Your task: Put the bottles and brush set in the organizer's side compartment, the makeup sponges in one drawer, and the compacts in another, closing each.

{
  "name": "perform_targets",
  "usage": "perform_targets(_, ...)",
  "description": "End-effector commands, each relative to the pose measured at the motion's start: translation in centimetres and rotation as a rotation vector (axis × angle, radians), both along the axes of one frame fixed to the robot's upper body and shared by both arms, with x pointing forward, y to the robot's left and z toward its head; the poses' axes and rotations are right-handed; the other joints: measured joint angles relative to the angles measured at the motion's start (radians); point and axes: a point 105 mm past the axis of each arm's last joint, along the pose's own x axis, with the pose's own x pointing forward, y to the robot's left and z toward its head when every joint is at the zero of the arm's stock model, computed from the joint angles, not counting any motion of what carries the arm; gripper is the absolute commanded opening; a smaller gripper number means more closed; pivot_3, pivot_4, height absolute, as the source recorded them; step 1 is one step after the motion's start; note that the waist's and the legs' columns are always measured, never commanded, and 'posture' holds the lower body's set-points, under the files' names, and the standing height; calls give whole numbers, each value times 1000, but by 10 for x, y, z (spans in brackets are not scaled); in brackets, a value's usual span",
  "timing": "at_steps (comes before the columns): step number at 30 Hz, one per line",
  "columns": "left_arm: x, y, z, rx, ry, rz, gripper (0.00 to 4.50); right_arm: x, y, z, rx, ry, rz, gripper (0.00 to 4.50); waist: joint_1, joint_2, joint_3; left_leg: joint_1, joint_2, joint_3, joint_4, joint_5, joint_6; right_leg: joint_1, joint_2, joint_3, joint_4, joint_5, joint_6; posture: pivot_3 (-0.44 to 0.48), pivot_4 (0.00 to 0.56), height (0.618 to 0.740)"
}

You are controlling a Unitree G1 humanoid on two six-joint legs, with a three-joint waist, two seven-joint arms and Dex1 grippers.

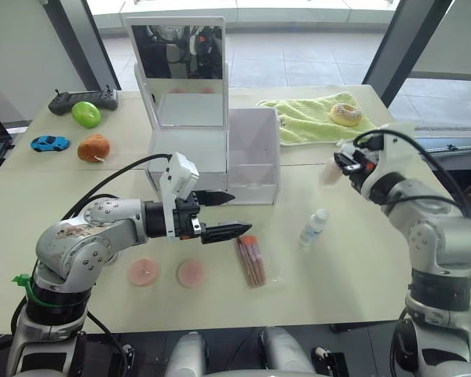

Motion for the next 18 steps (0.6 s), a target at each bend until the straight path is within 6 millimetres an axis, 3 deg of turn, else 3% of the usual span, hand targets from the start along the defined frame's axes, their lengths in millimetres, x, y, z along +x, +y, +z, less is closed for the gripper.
perform_targets(1, 4, 17, 5, -4, -20, 78, 4500, -15, 35, 52, 26, -113, 140, 954, -7, 0, 0, 0, 0, 0, 0, 0, 0, 0, 0, 0, 0, 0, 0, 0, 150, 740)
perform_targets(5, 9, 25, 3, 8, -33, 121, 4500, -16, 71, 53, 44, -79, 221, 954, -8, -1, 0, 0, 1, -3, -1, 0, 0, 0, 1, -1, 0, 0, 0, 0, 150, 740)
perform_targets(8, 11, 28, 5, 3, -42, 135, 4500, -13, 88, 51, 45, -60, 250, 954, 0, -1, 0, -1, 0, -3, 0, 0, 0, 0, 0, -1, -1, 0, 0, 0, 150, 740)
perform_targets(18, 9, 31, 3, -1, -37, 145, 4500, 8, 98, 17, 23, 52, 213, 954, 2, -1, 0, -4, -1, -2, 0, 0, 0, -3, -1, -1, -1, 1, -2, 0, 150, 740)
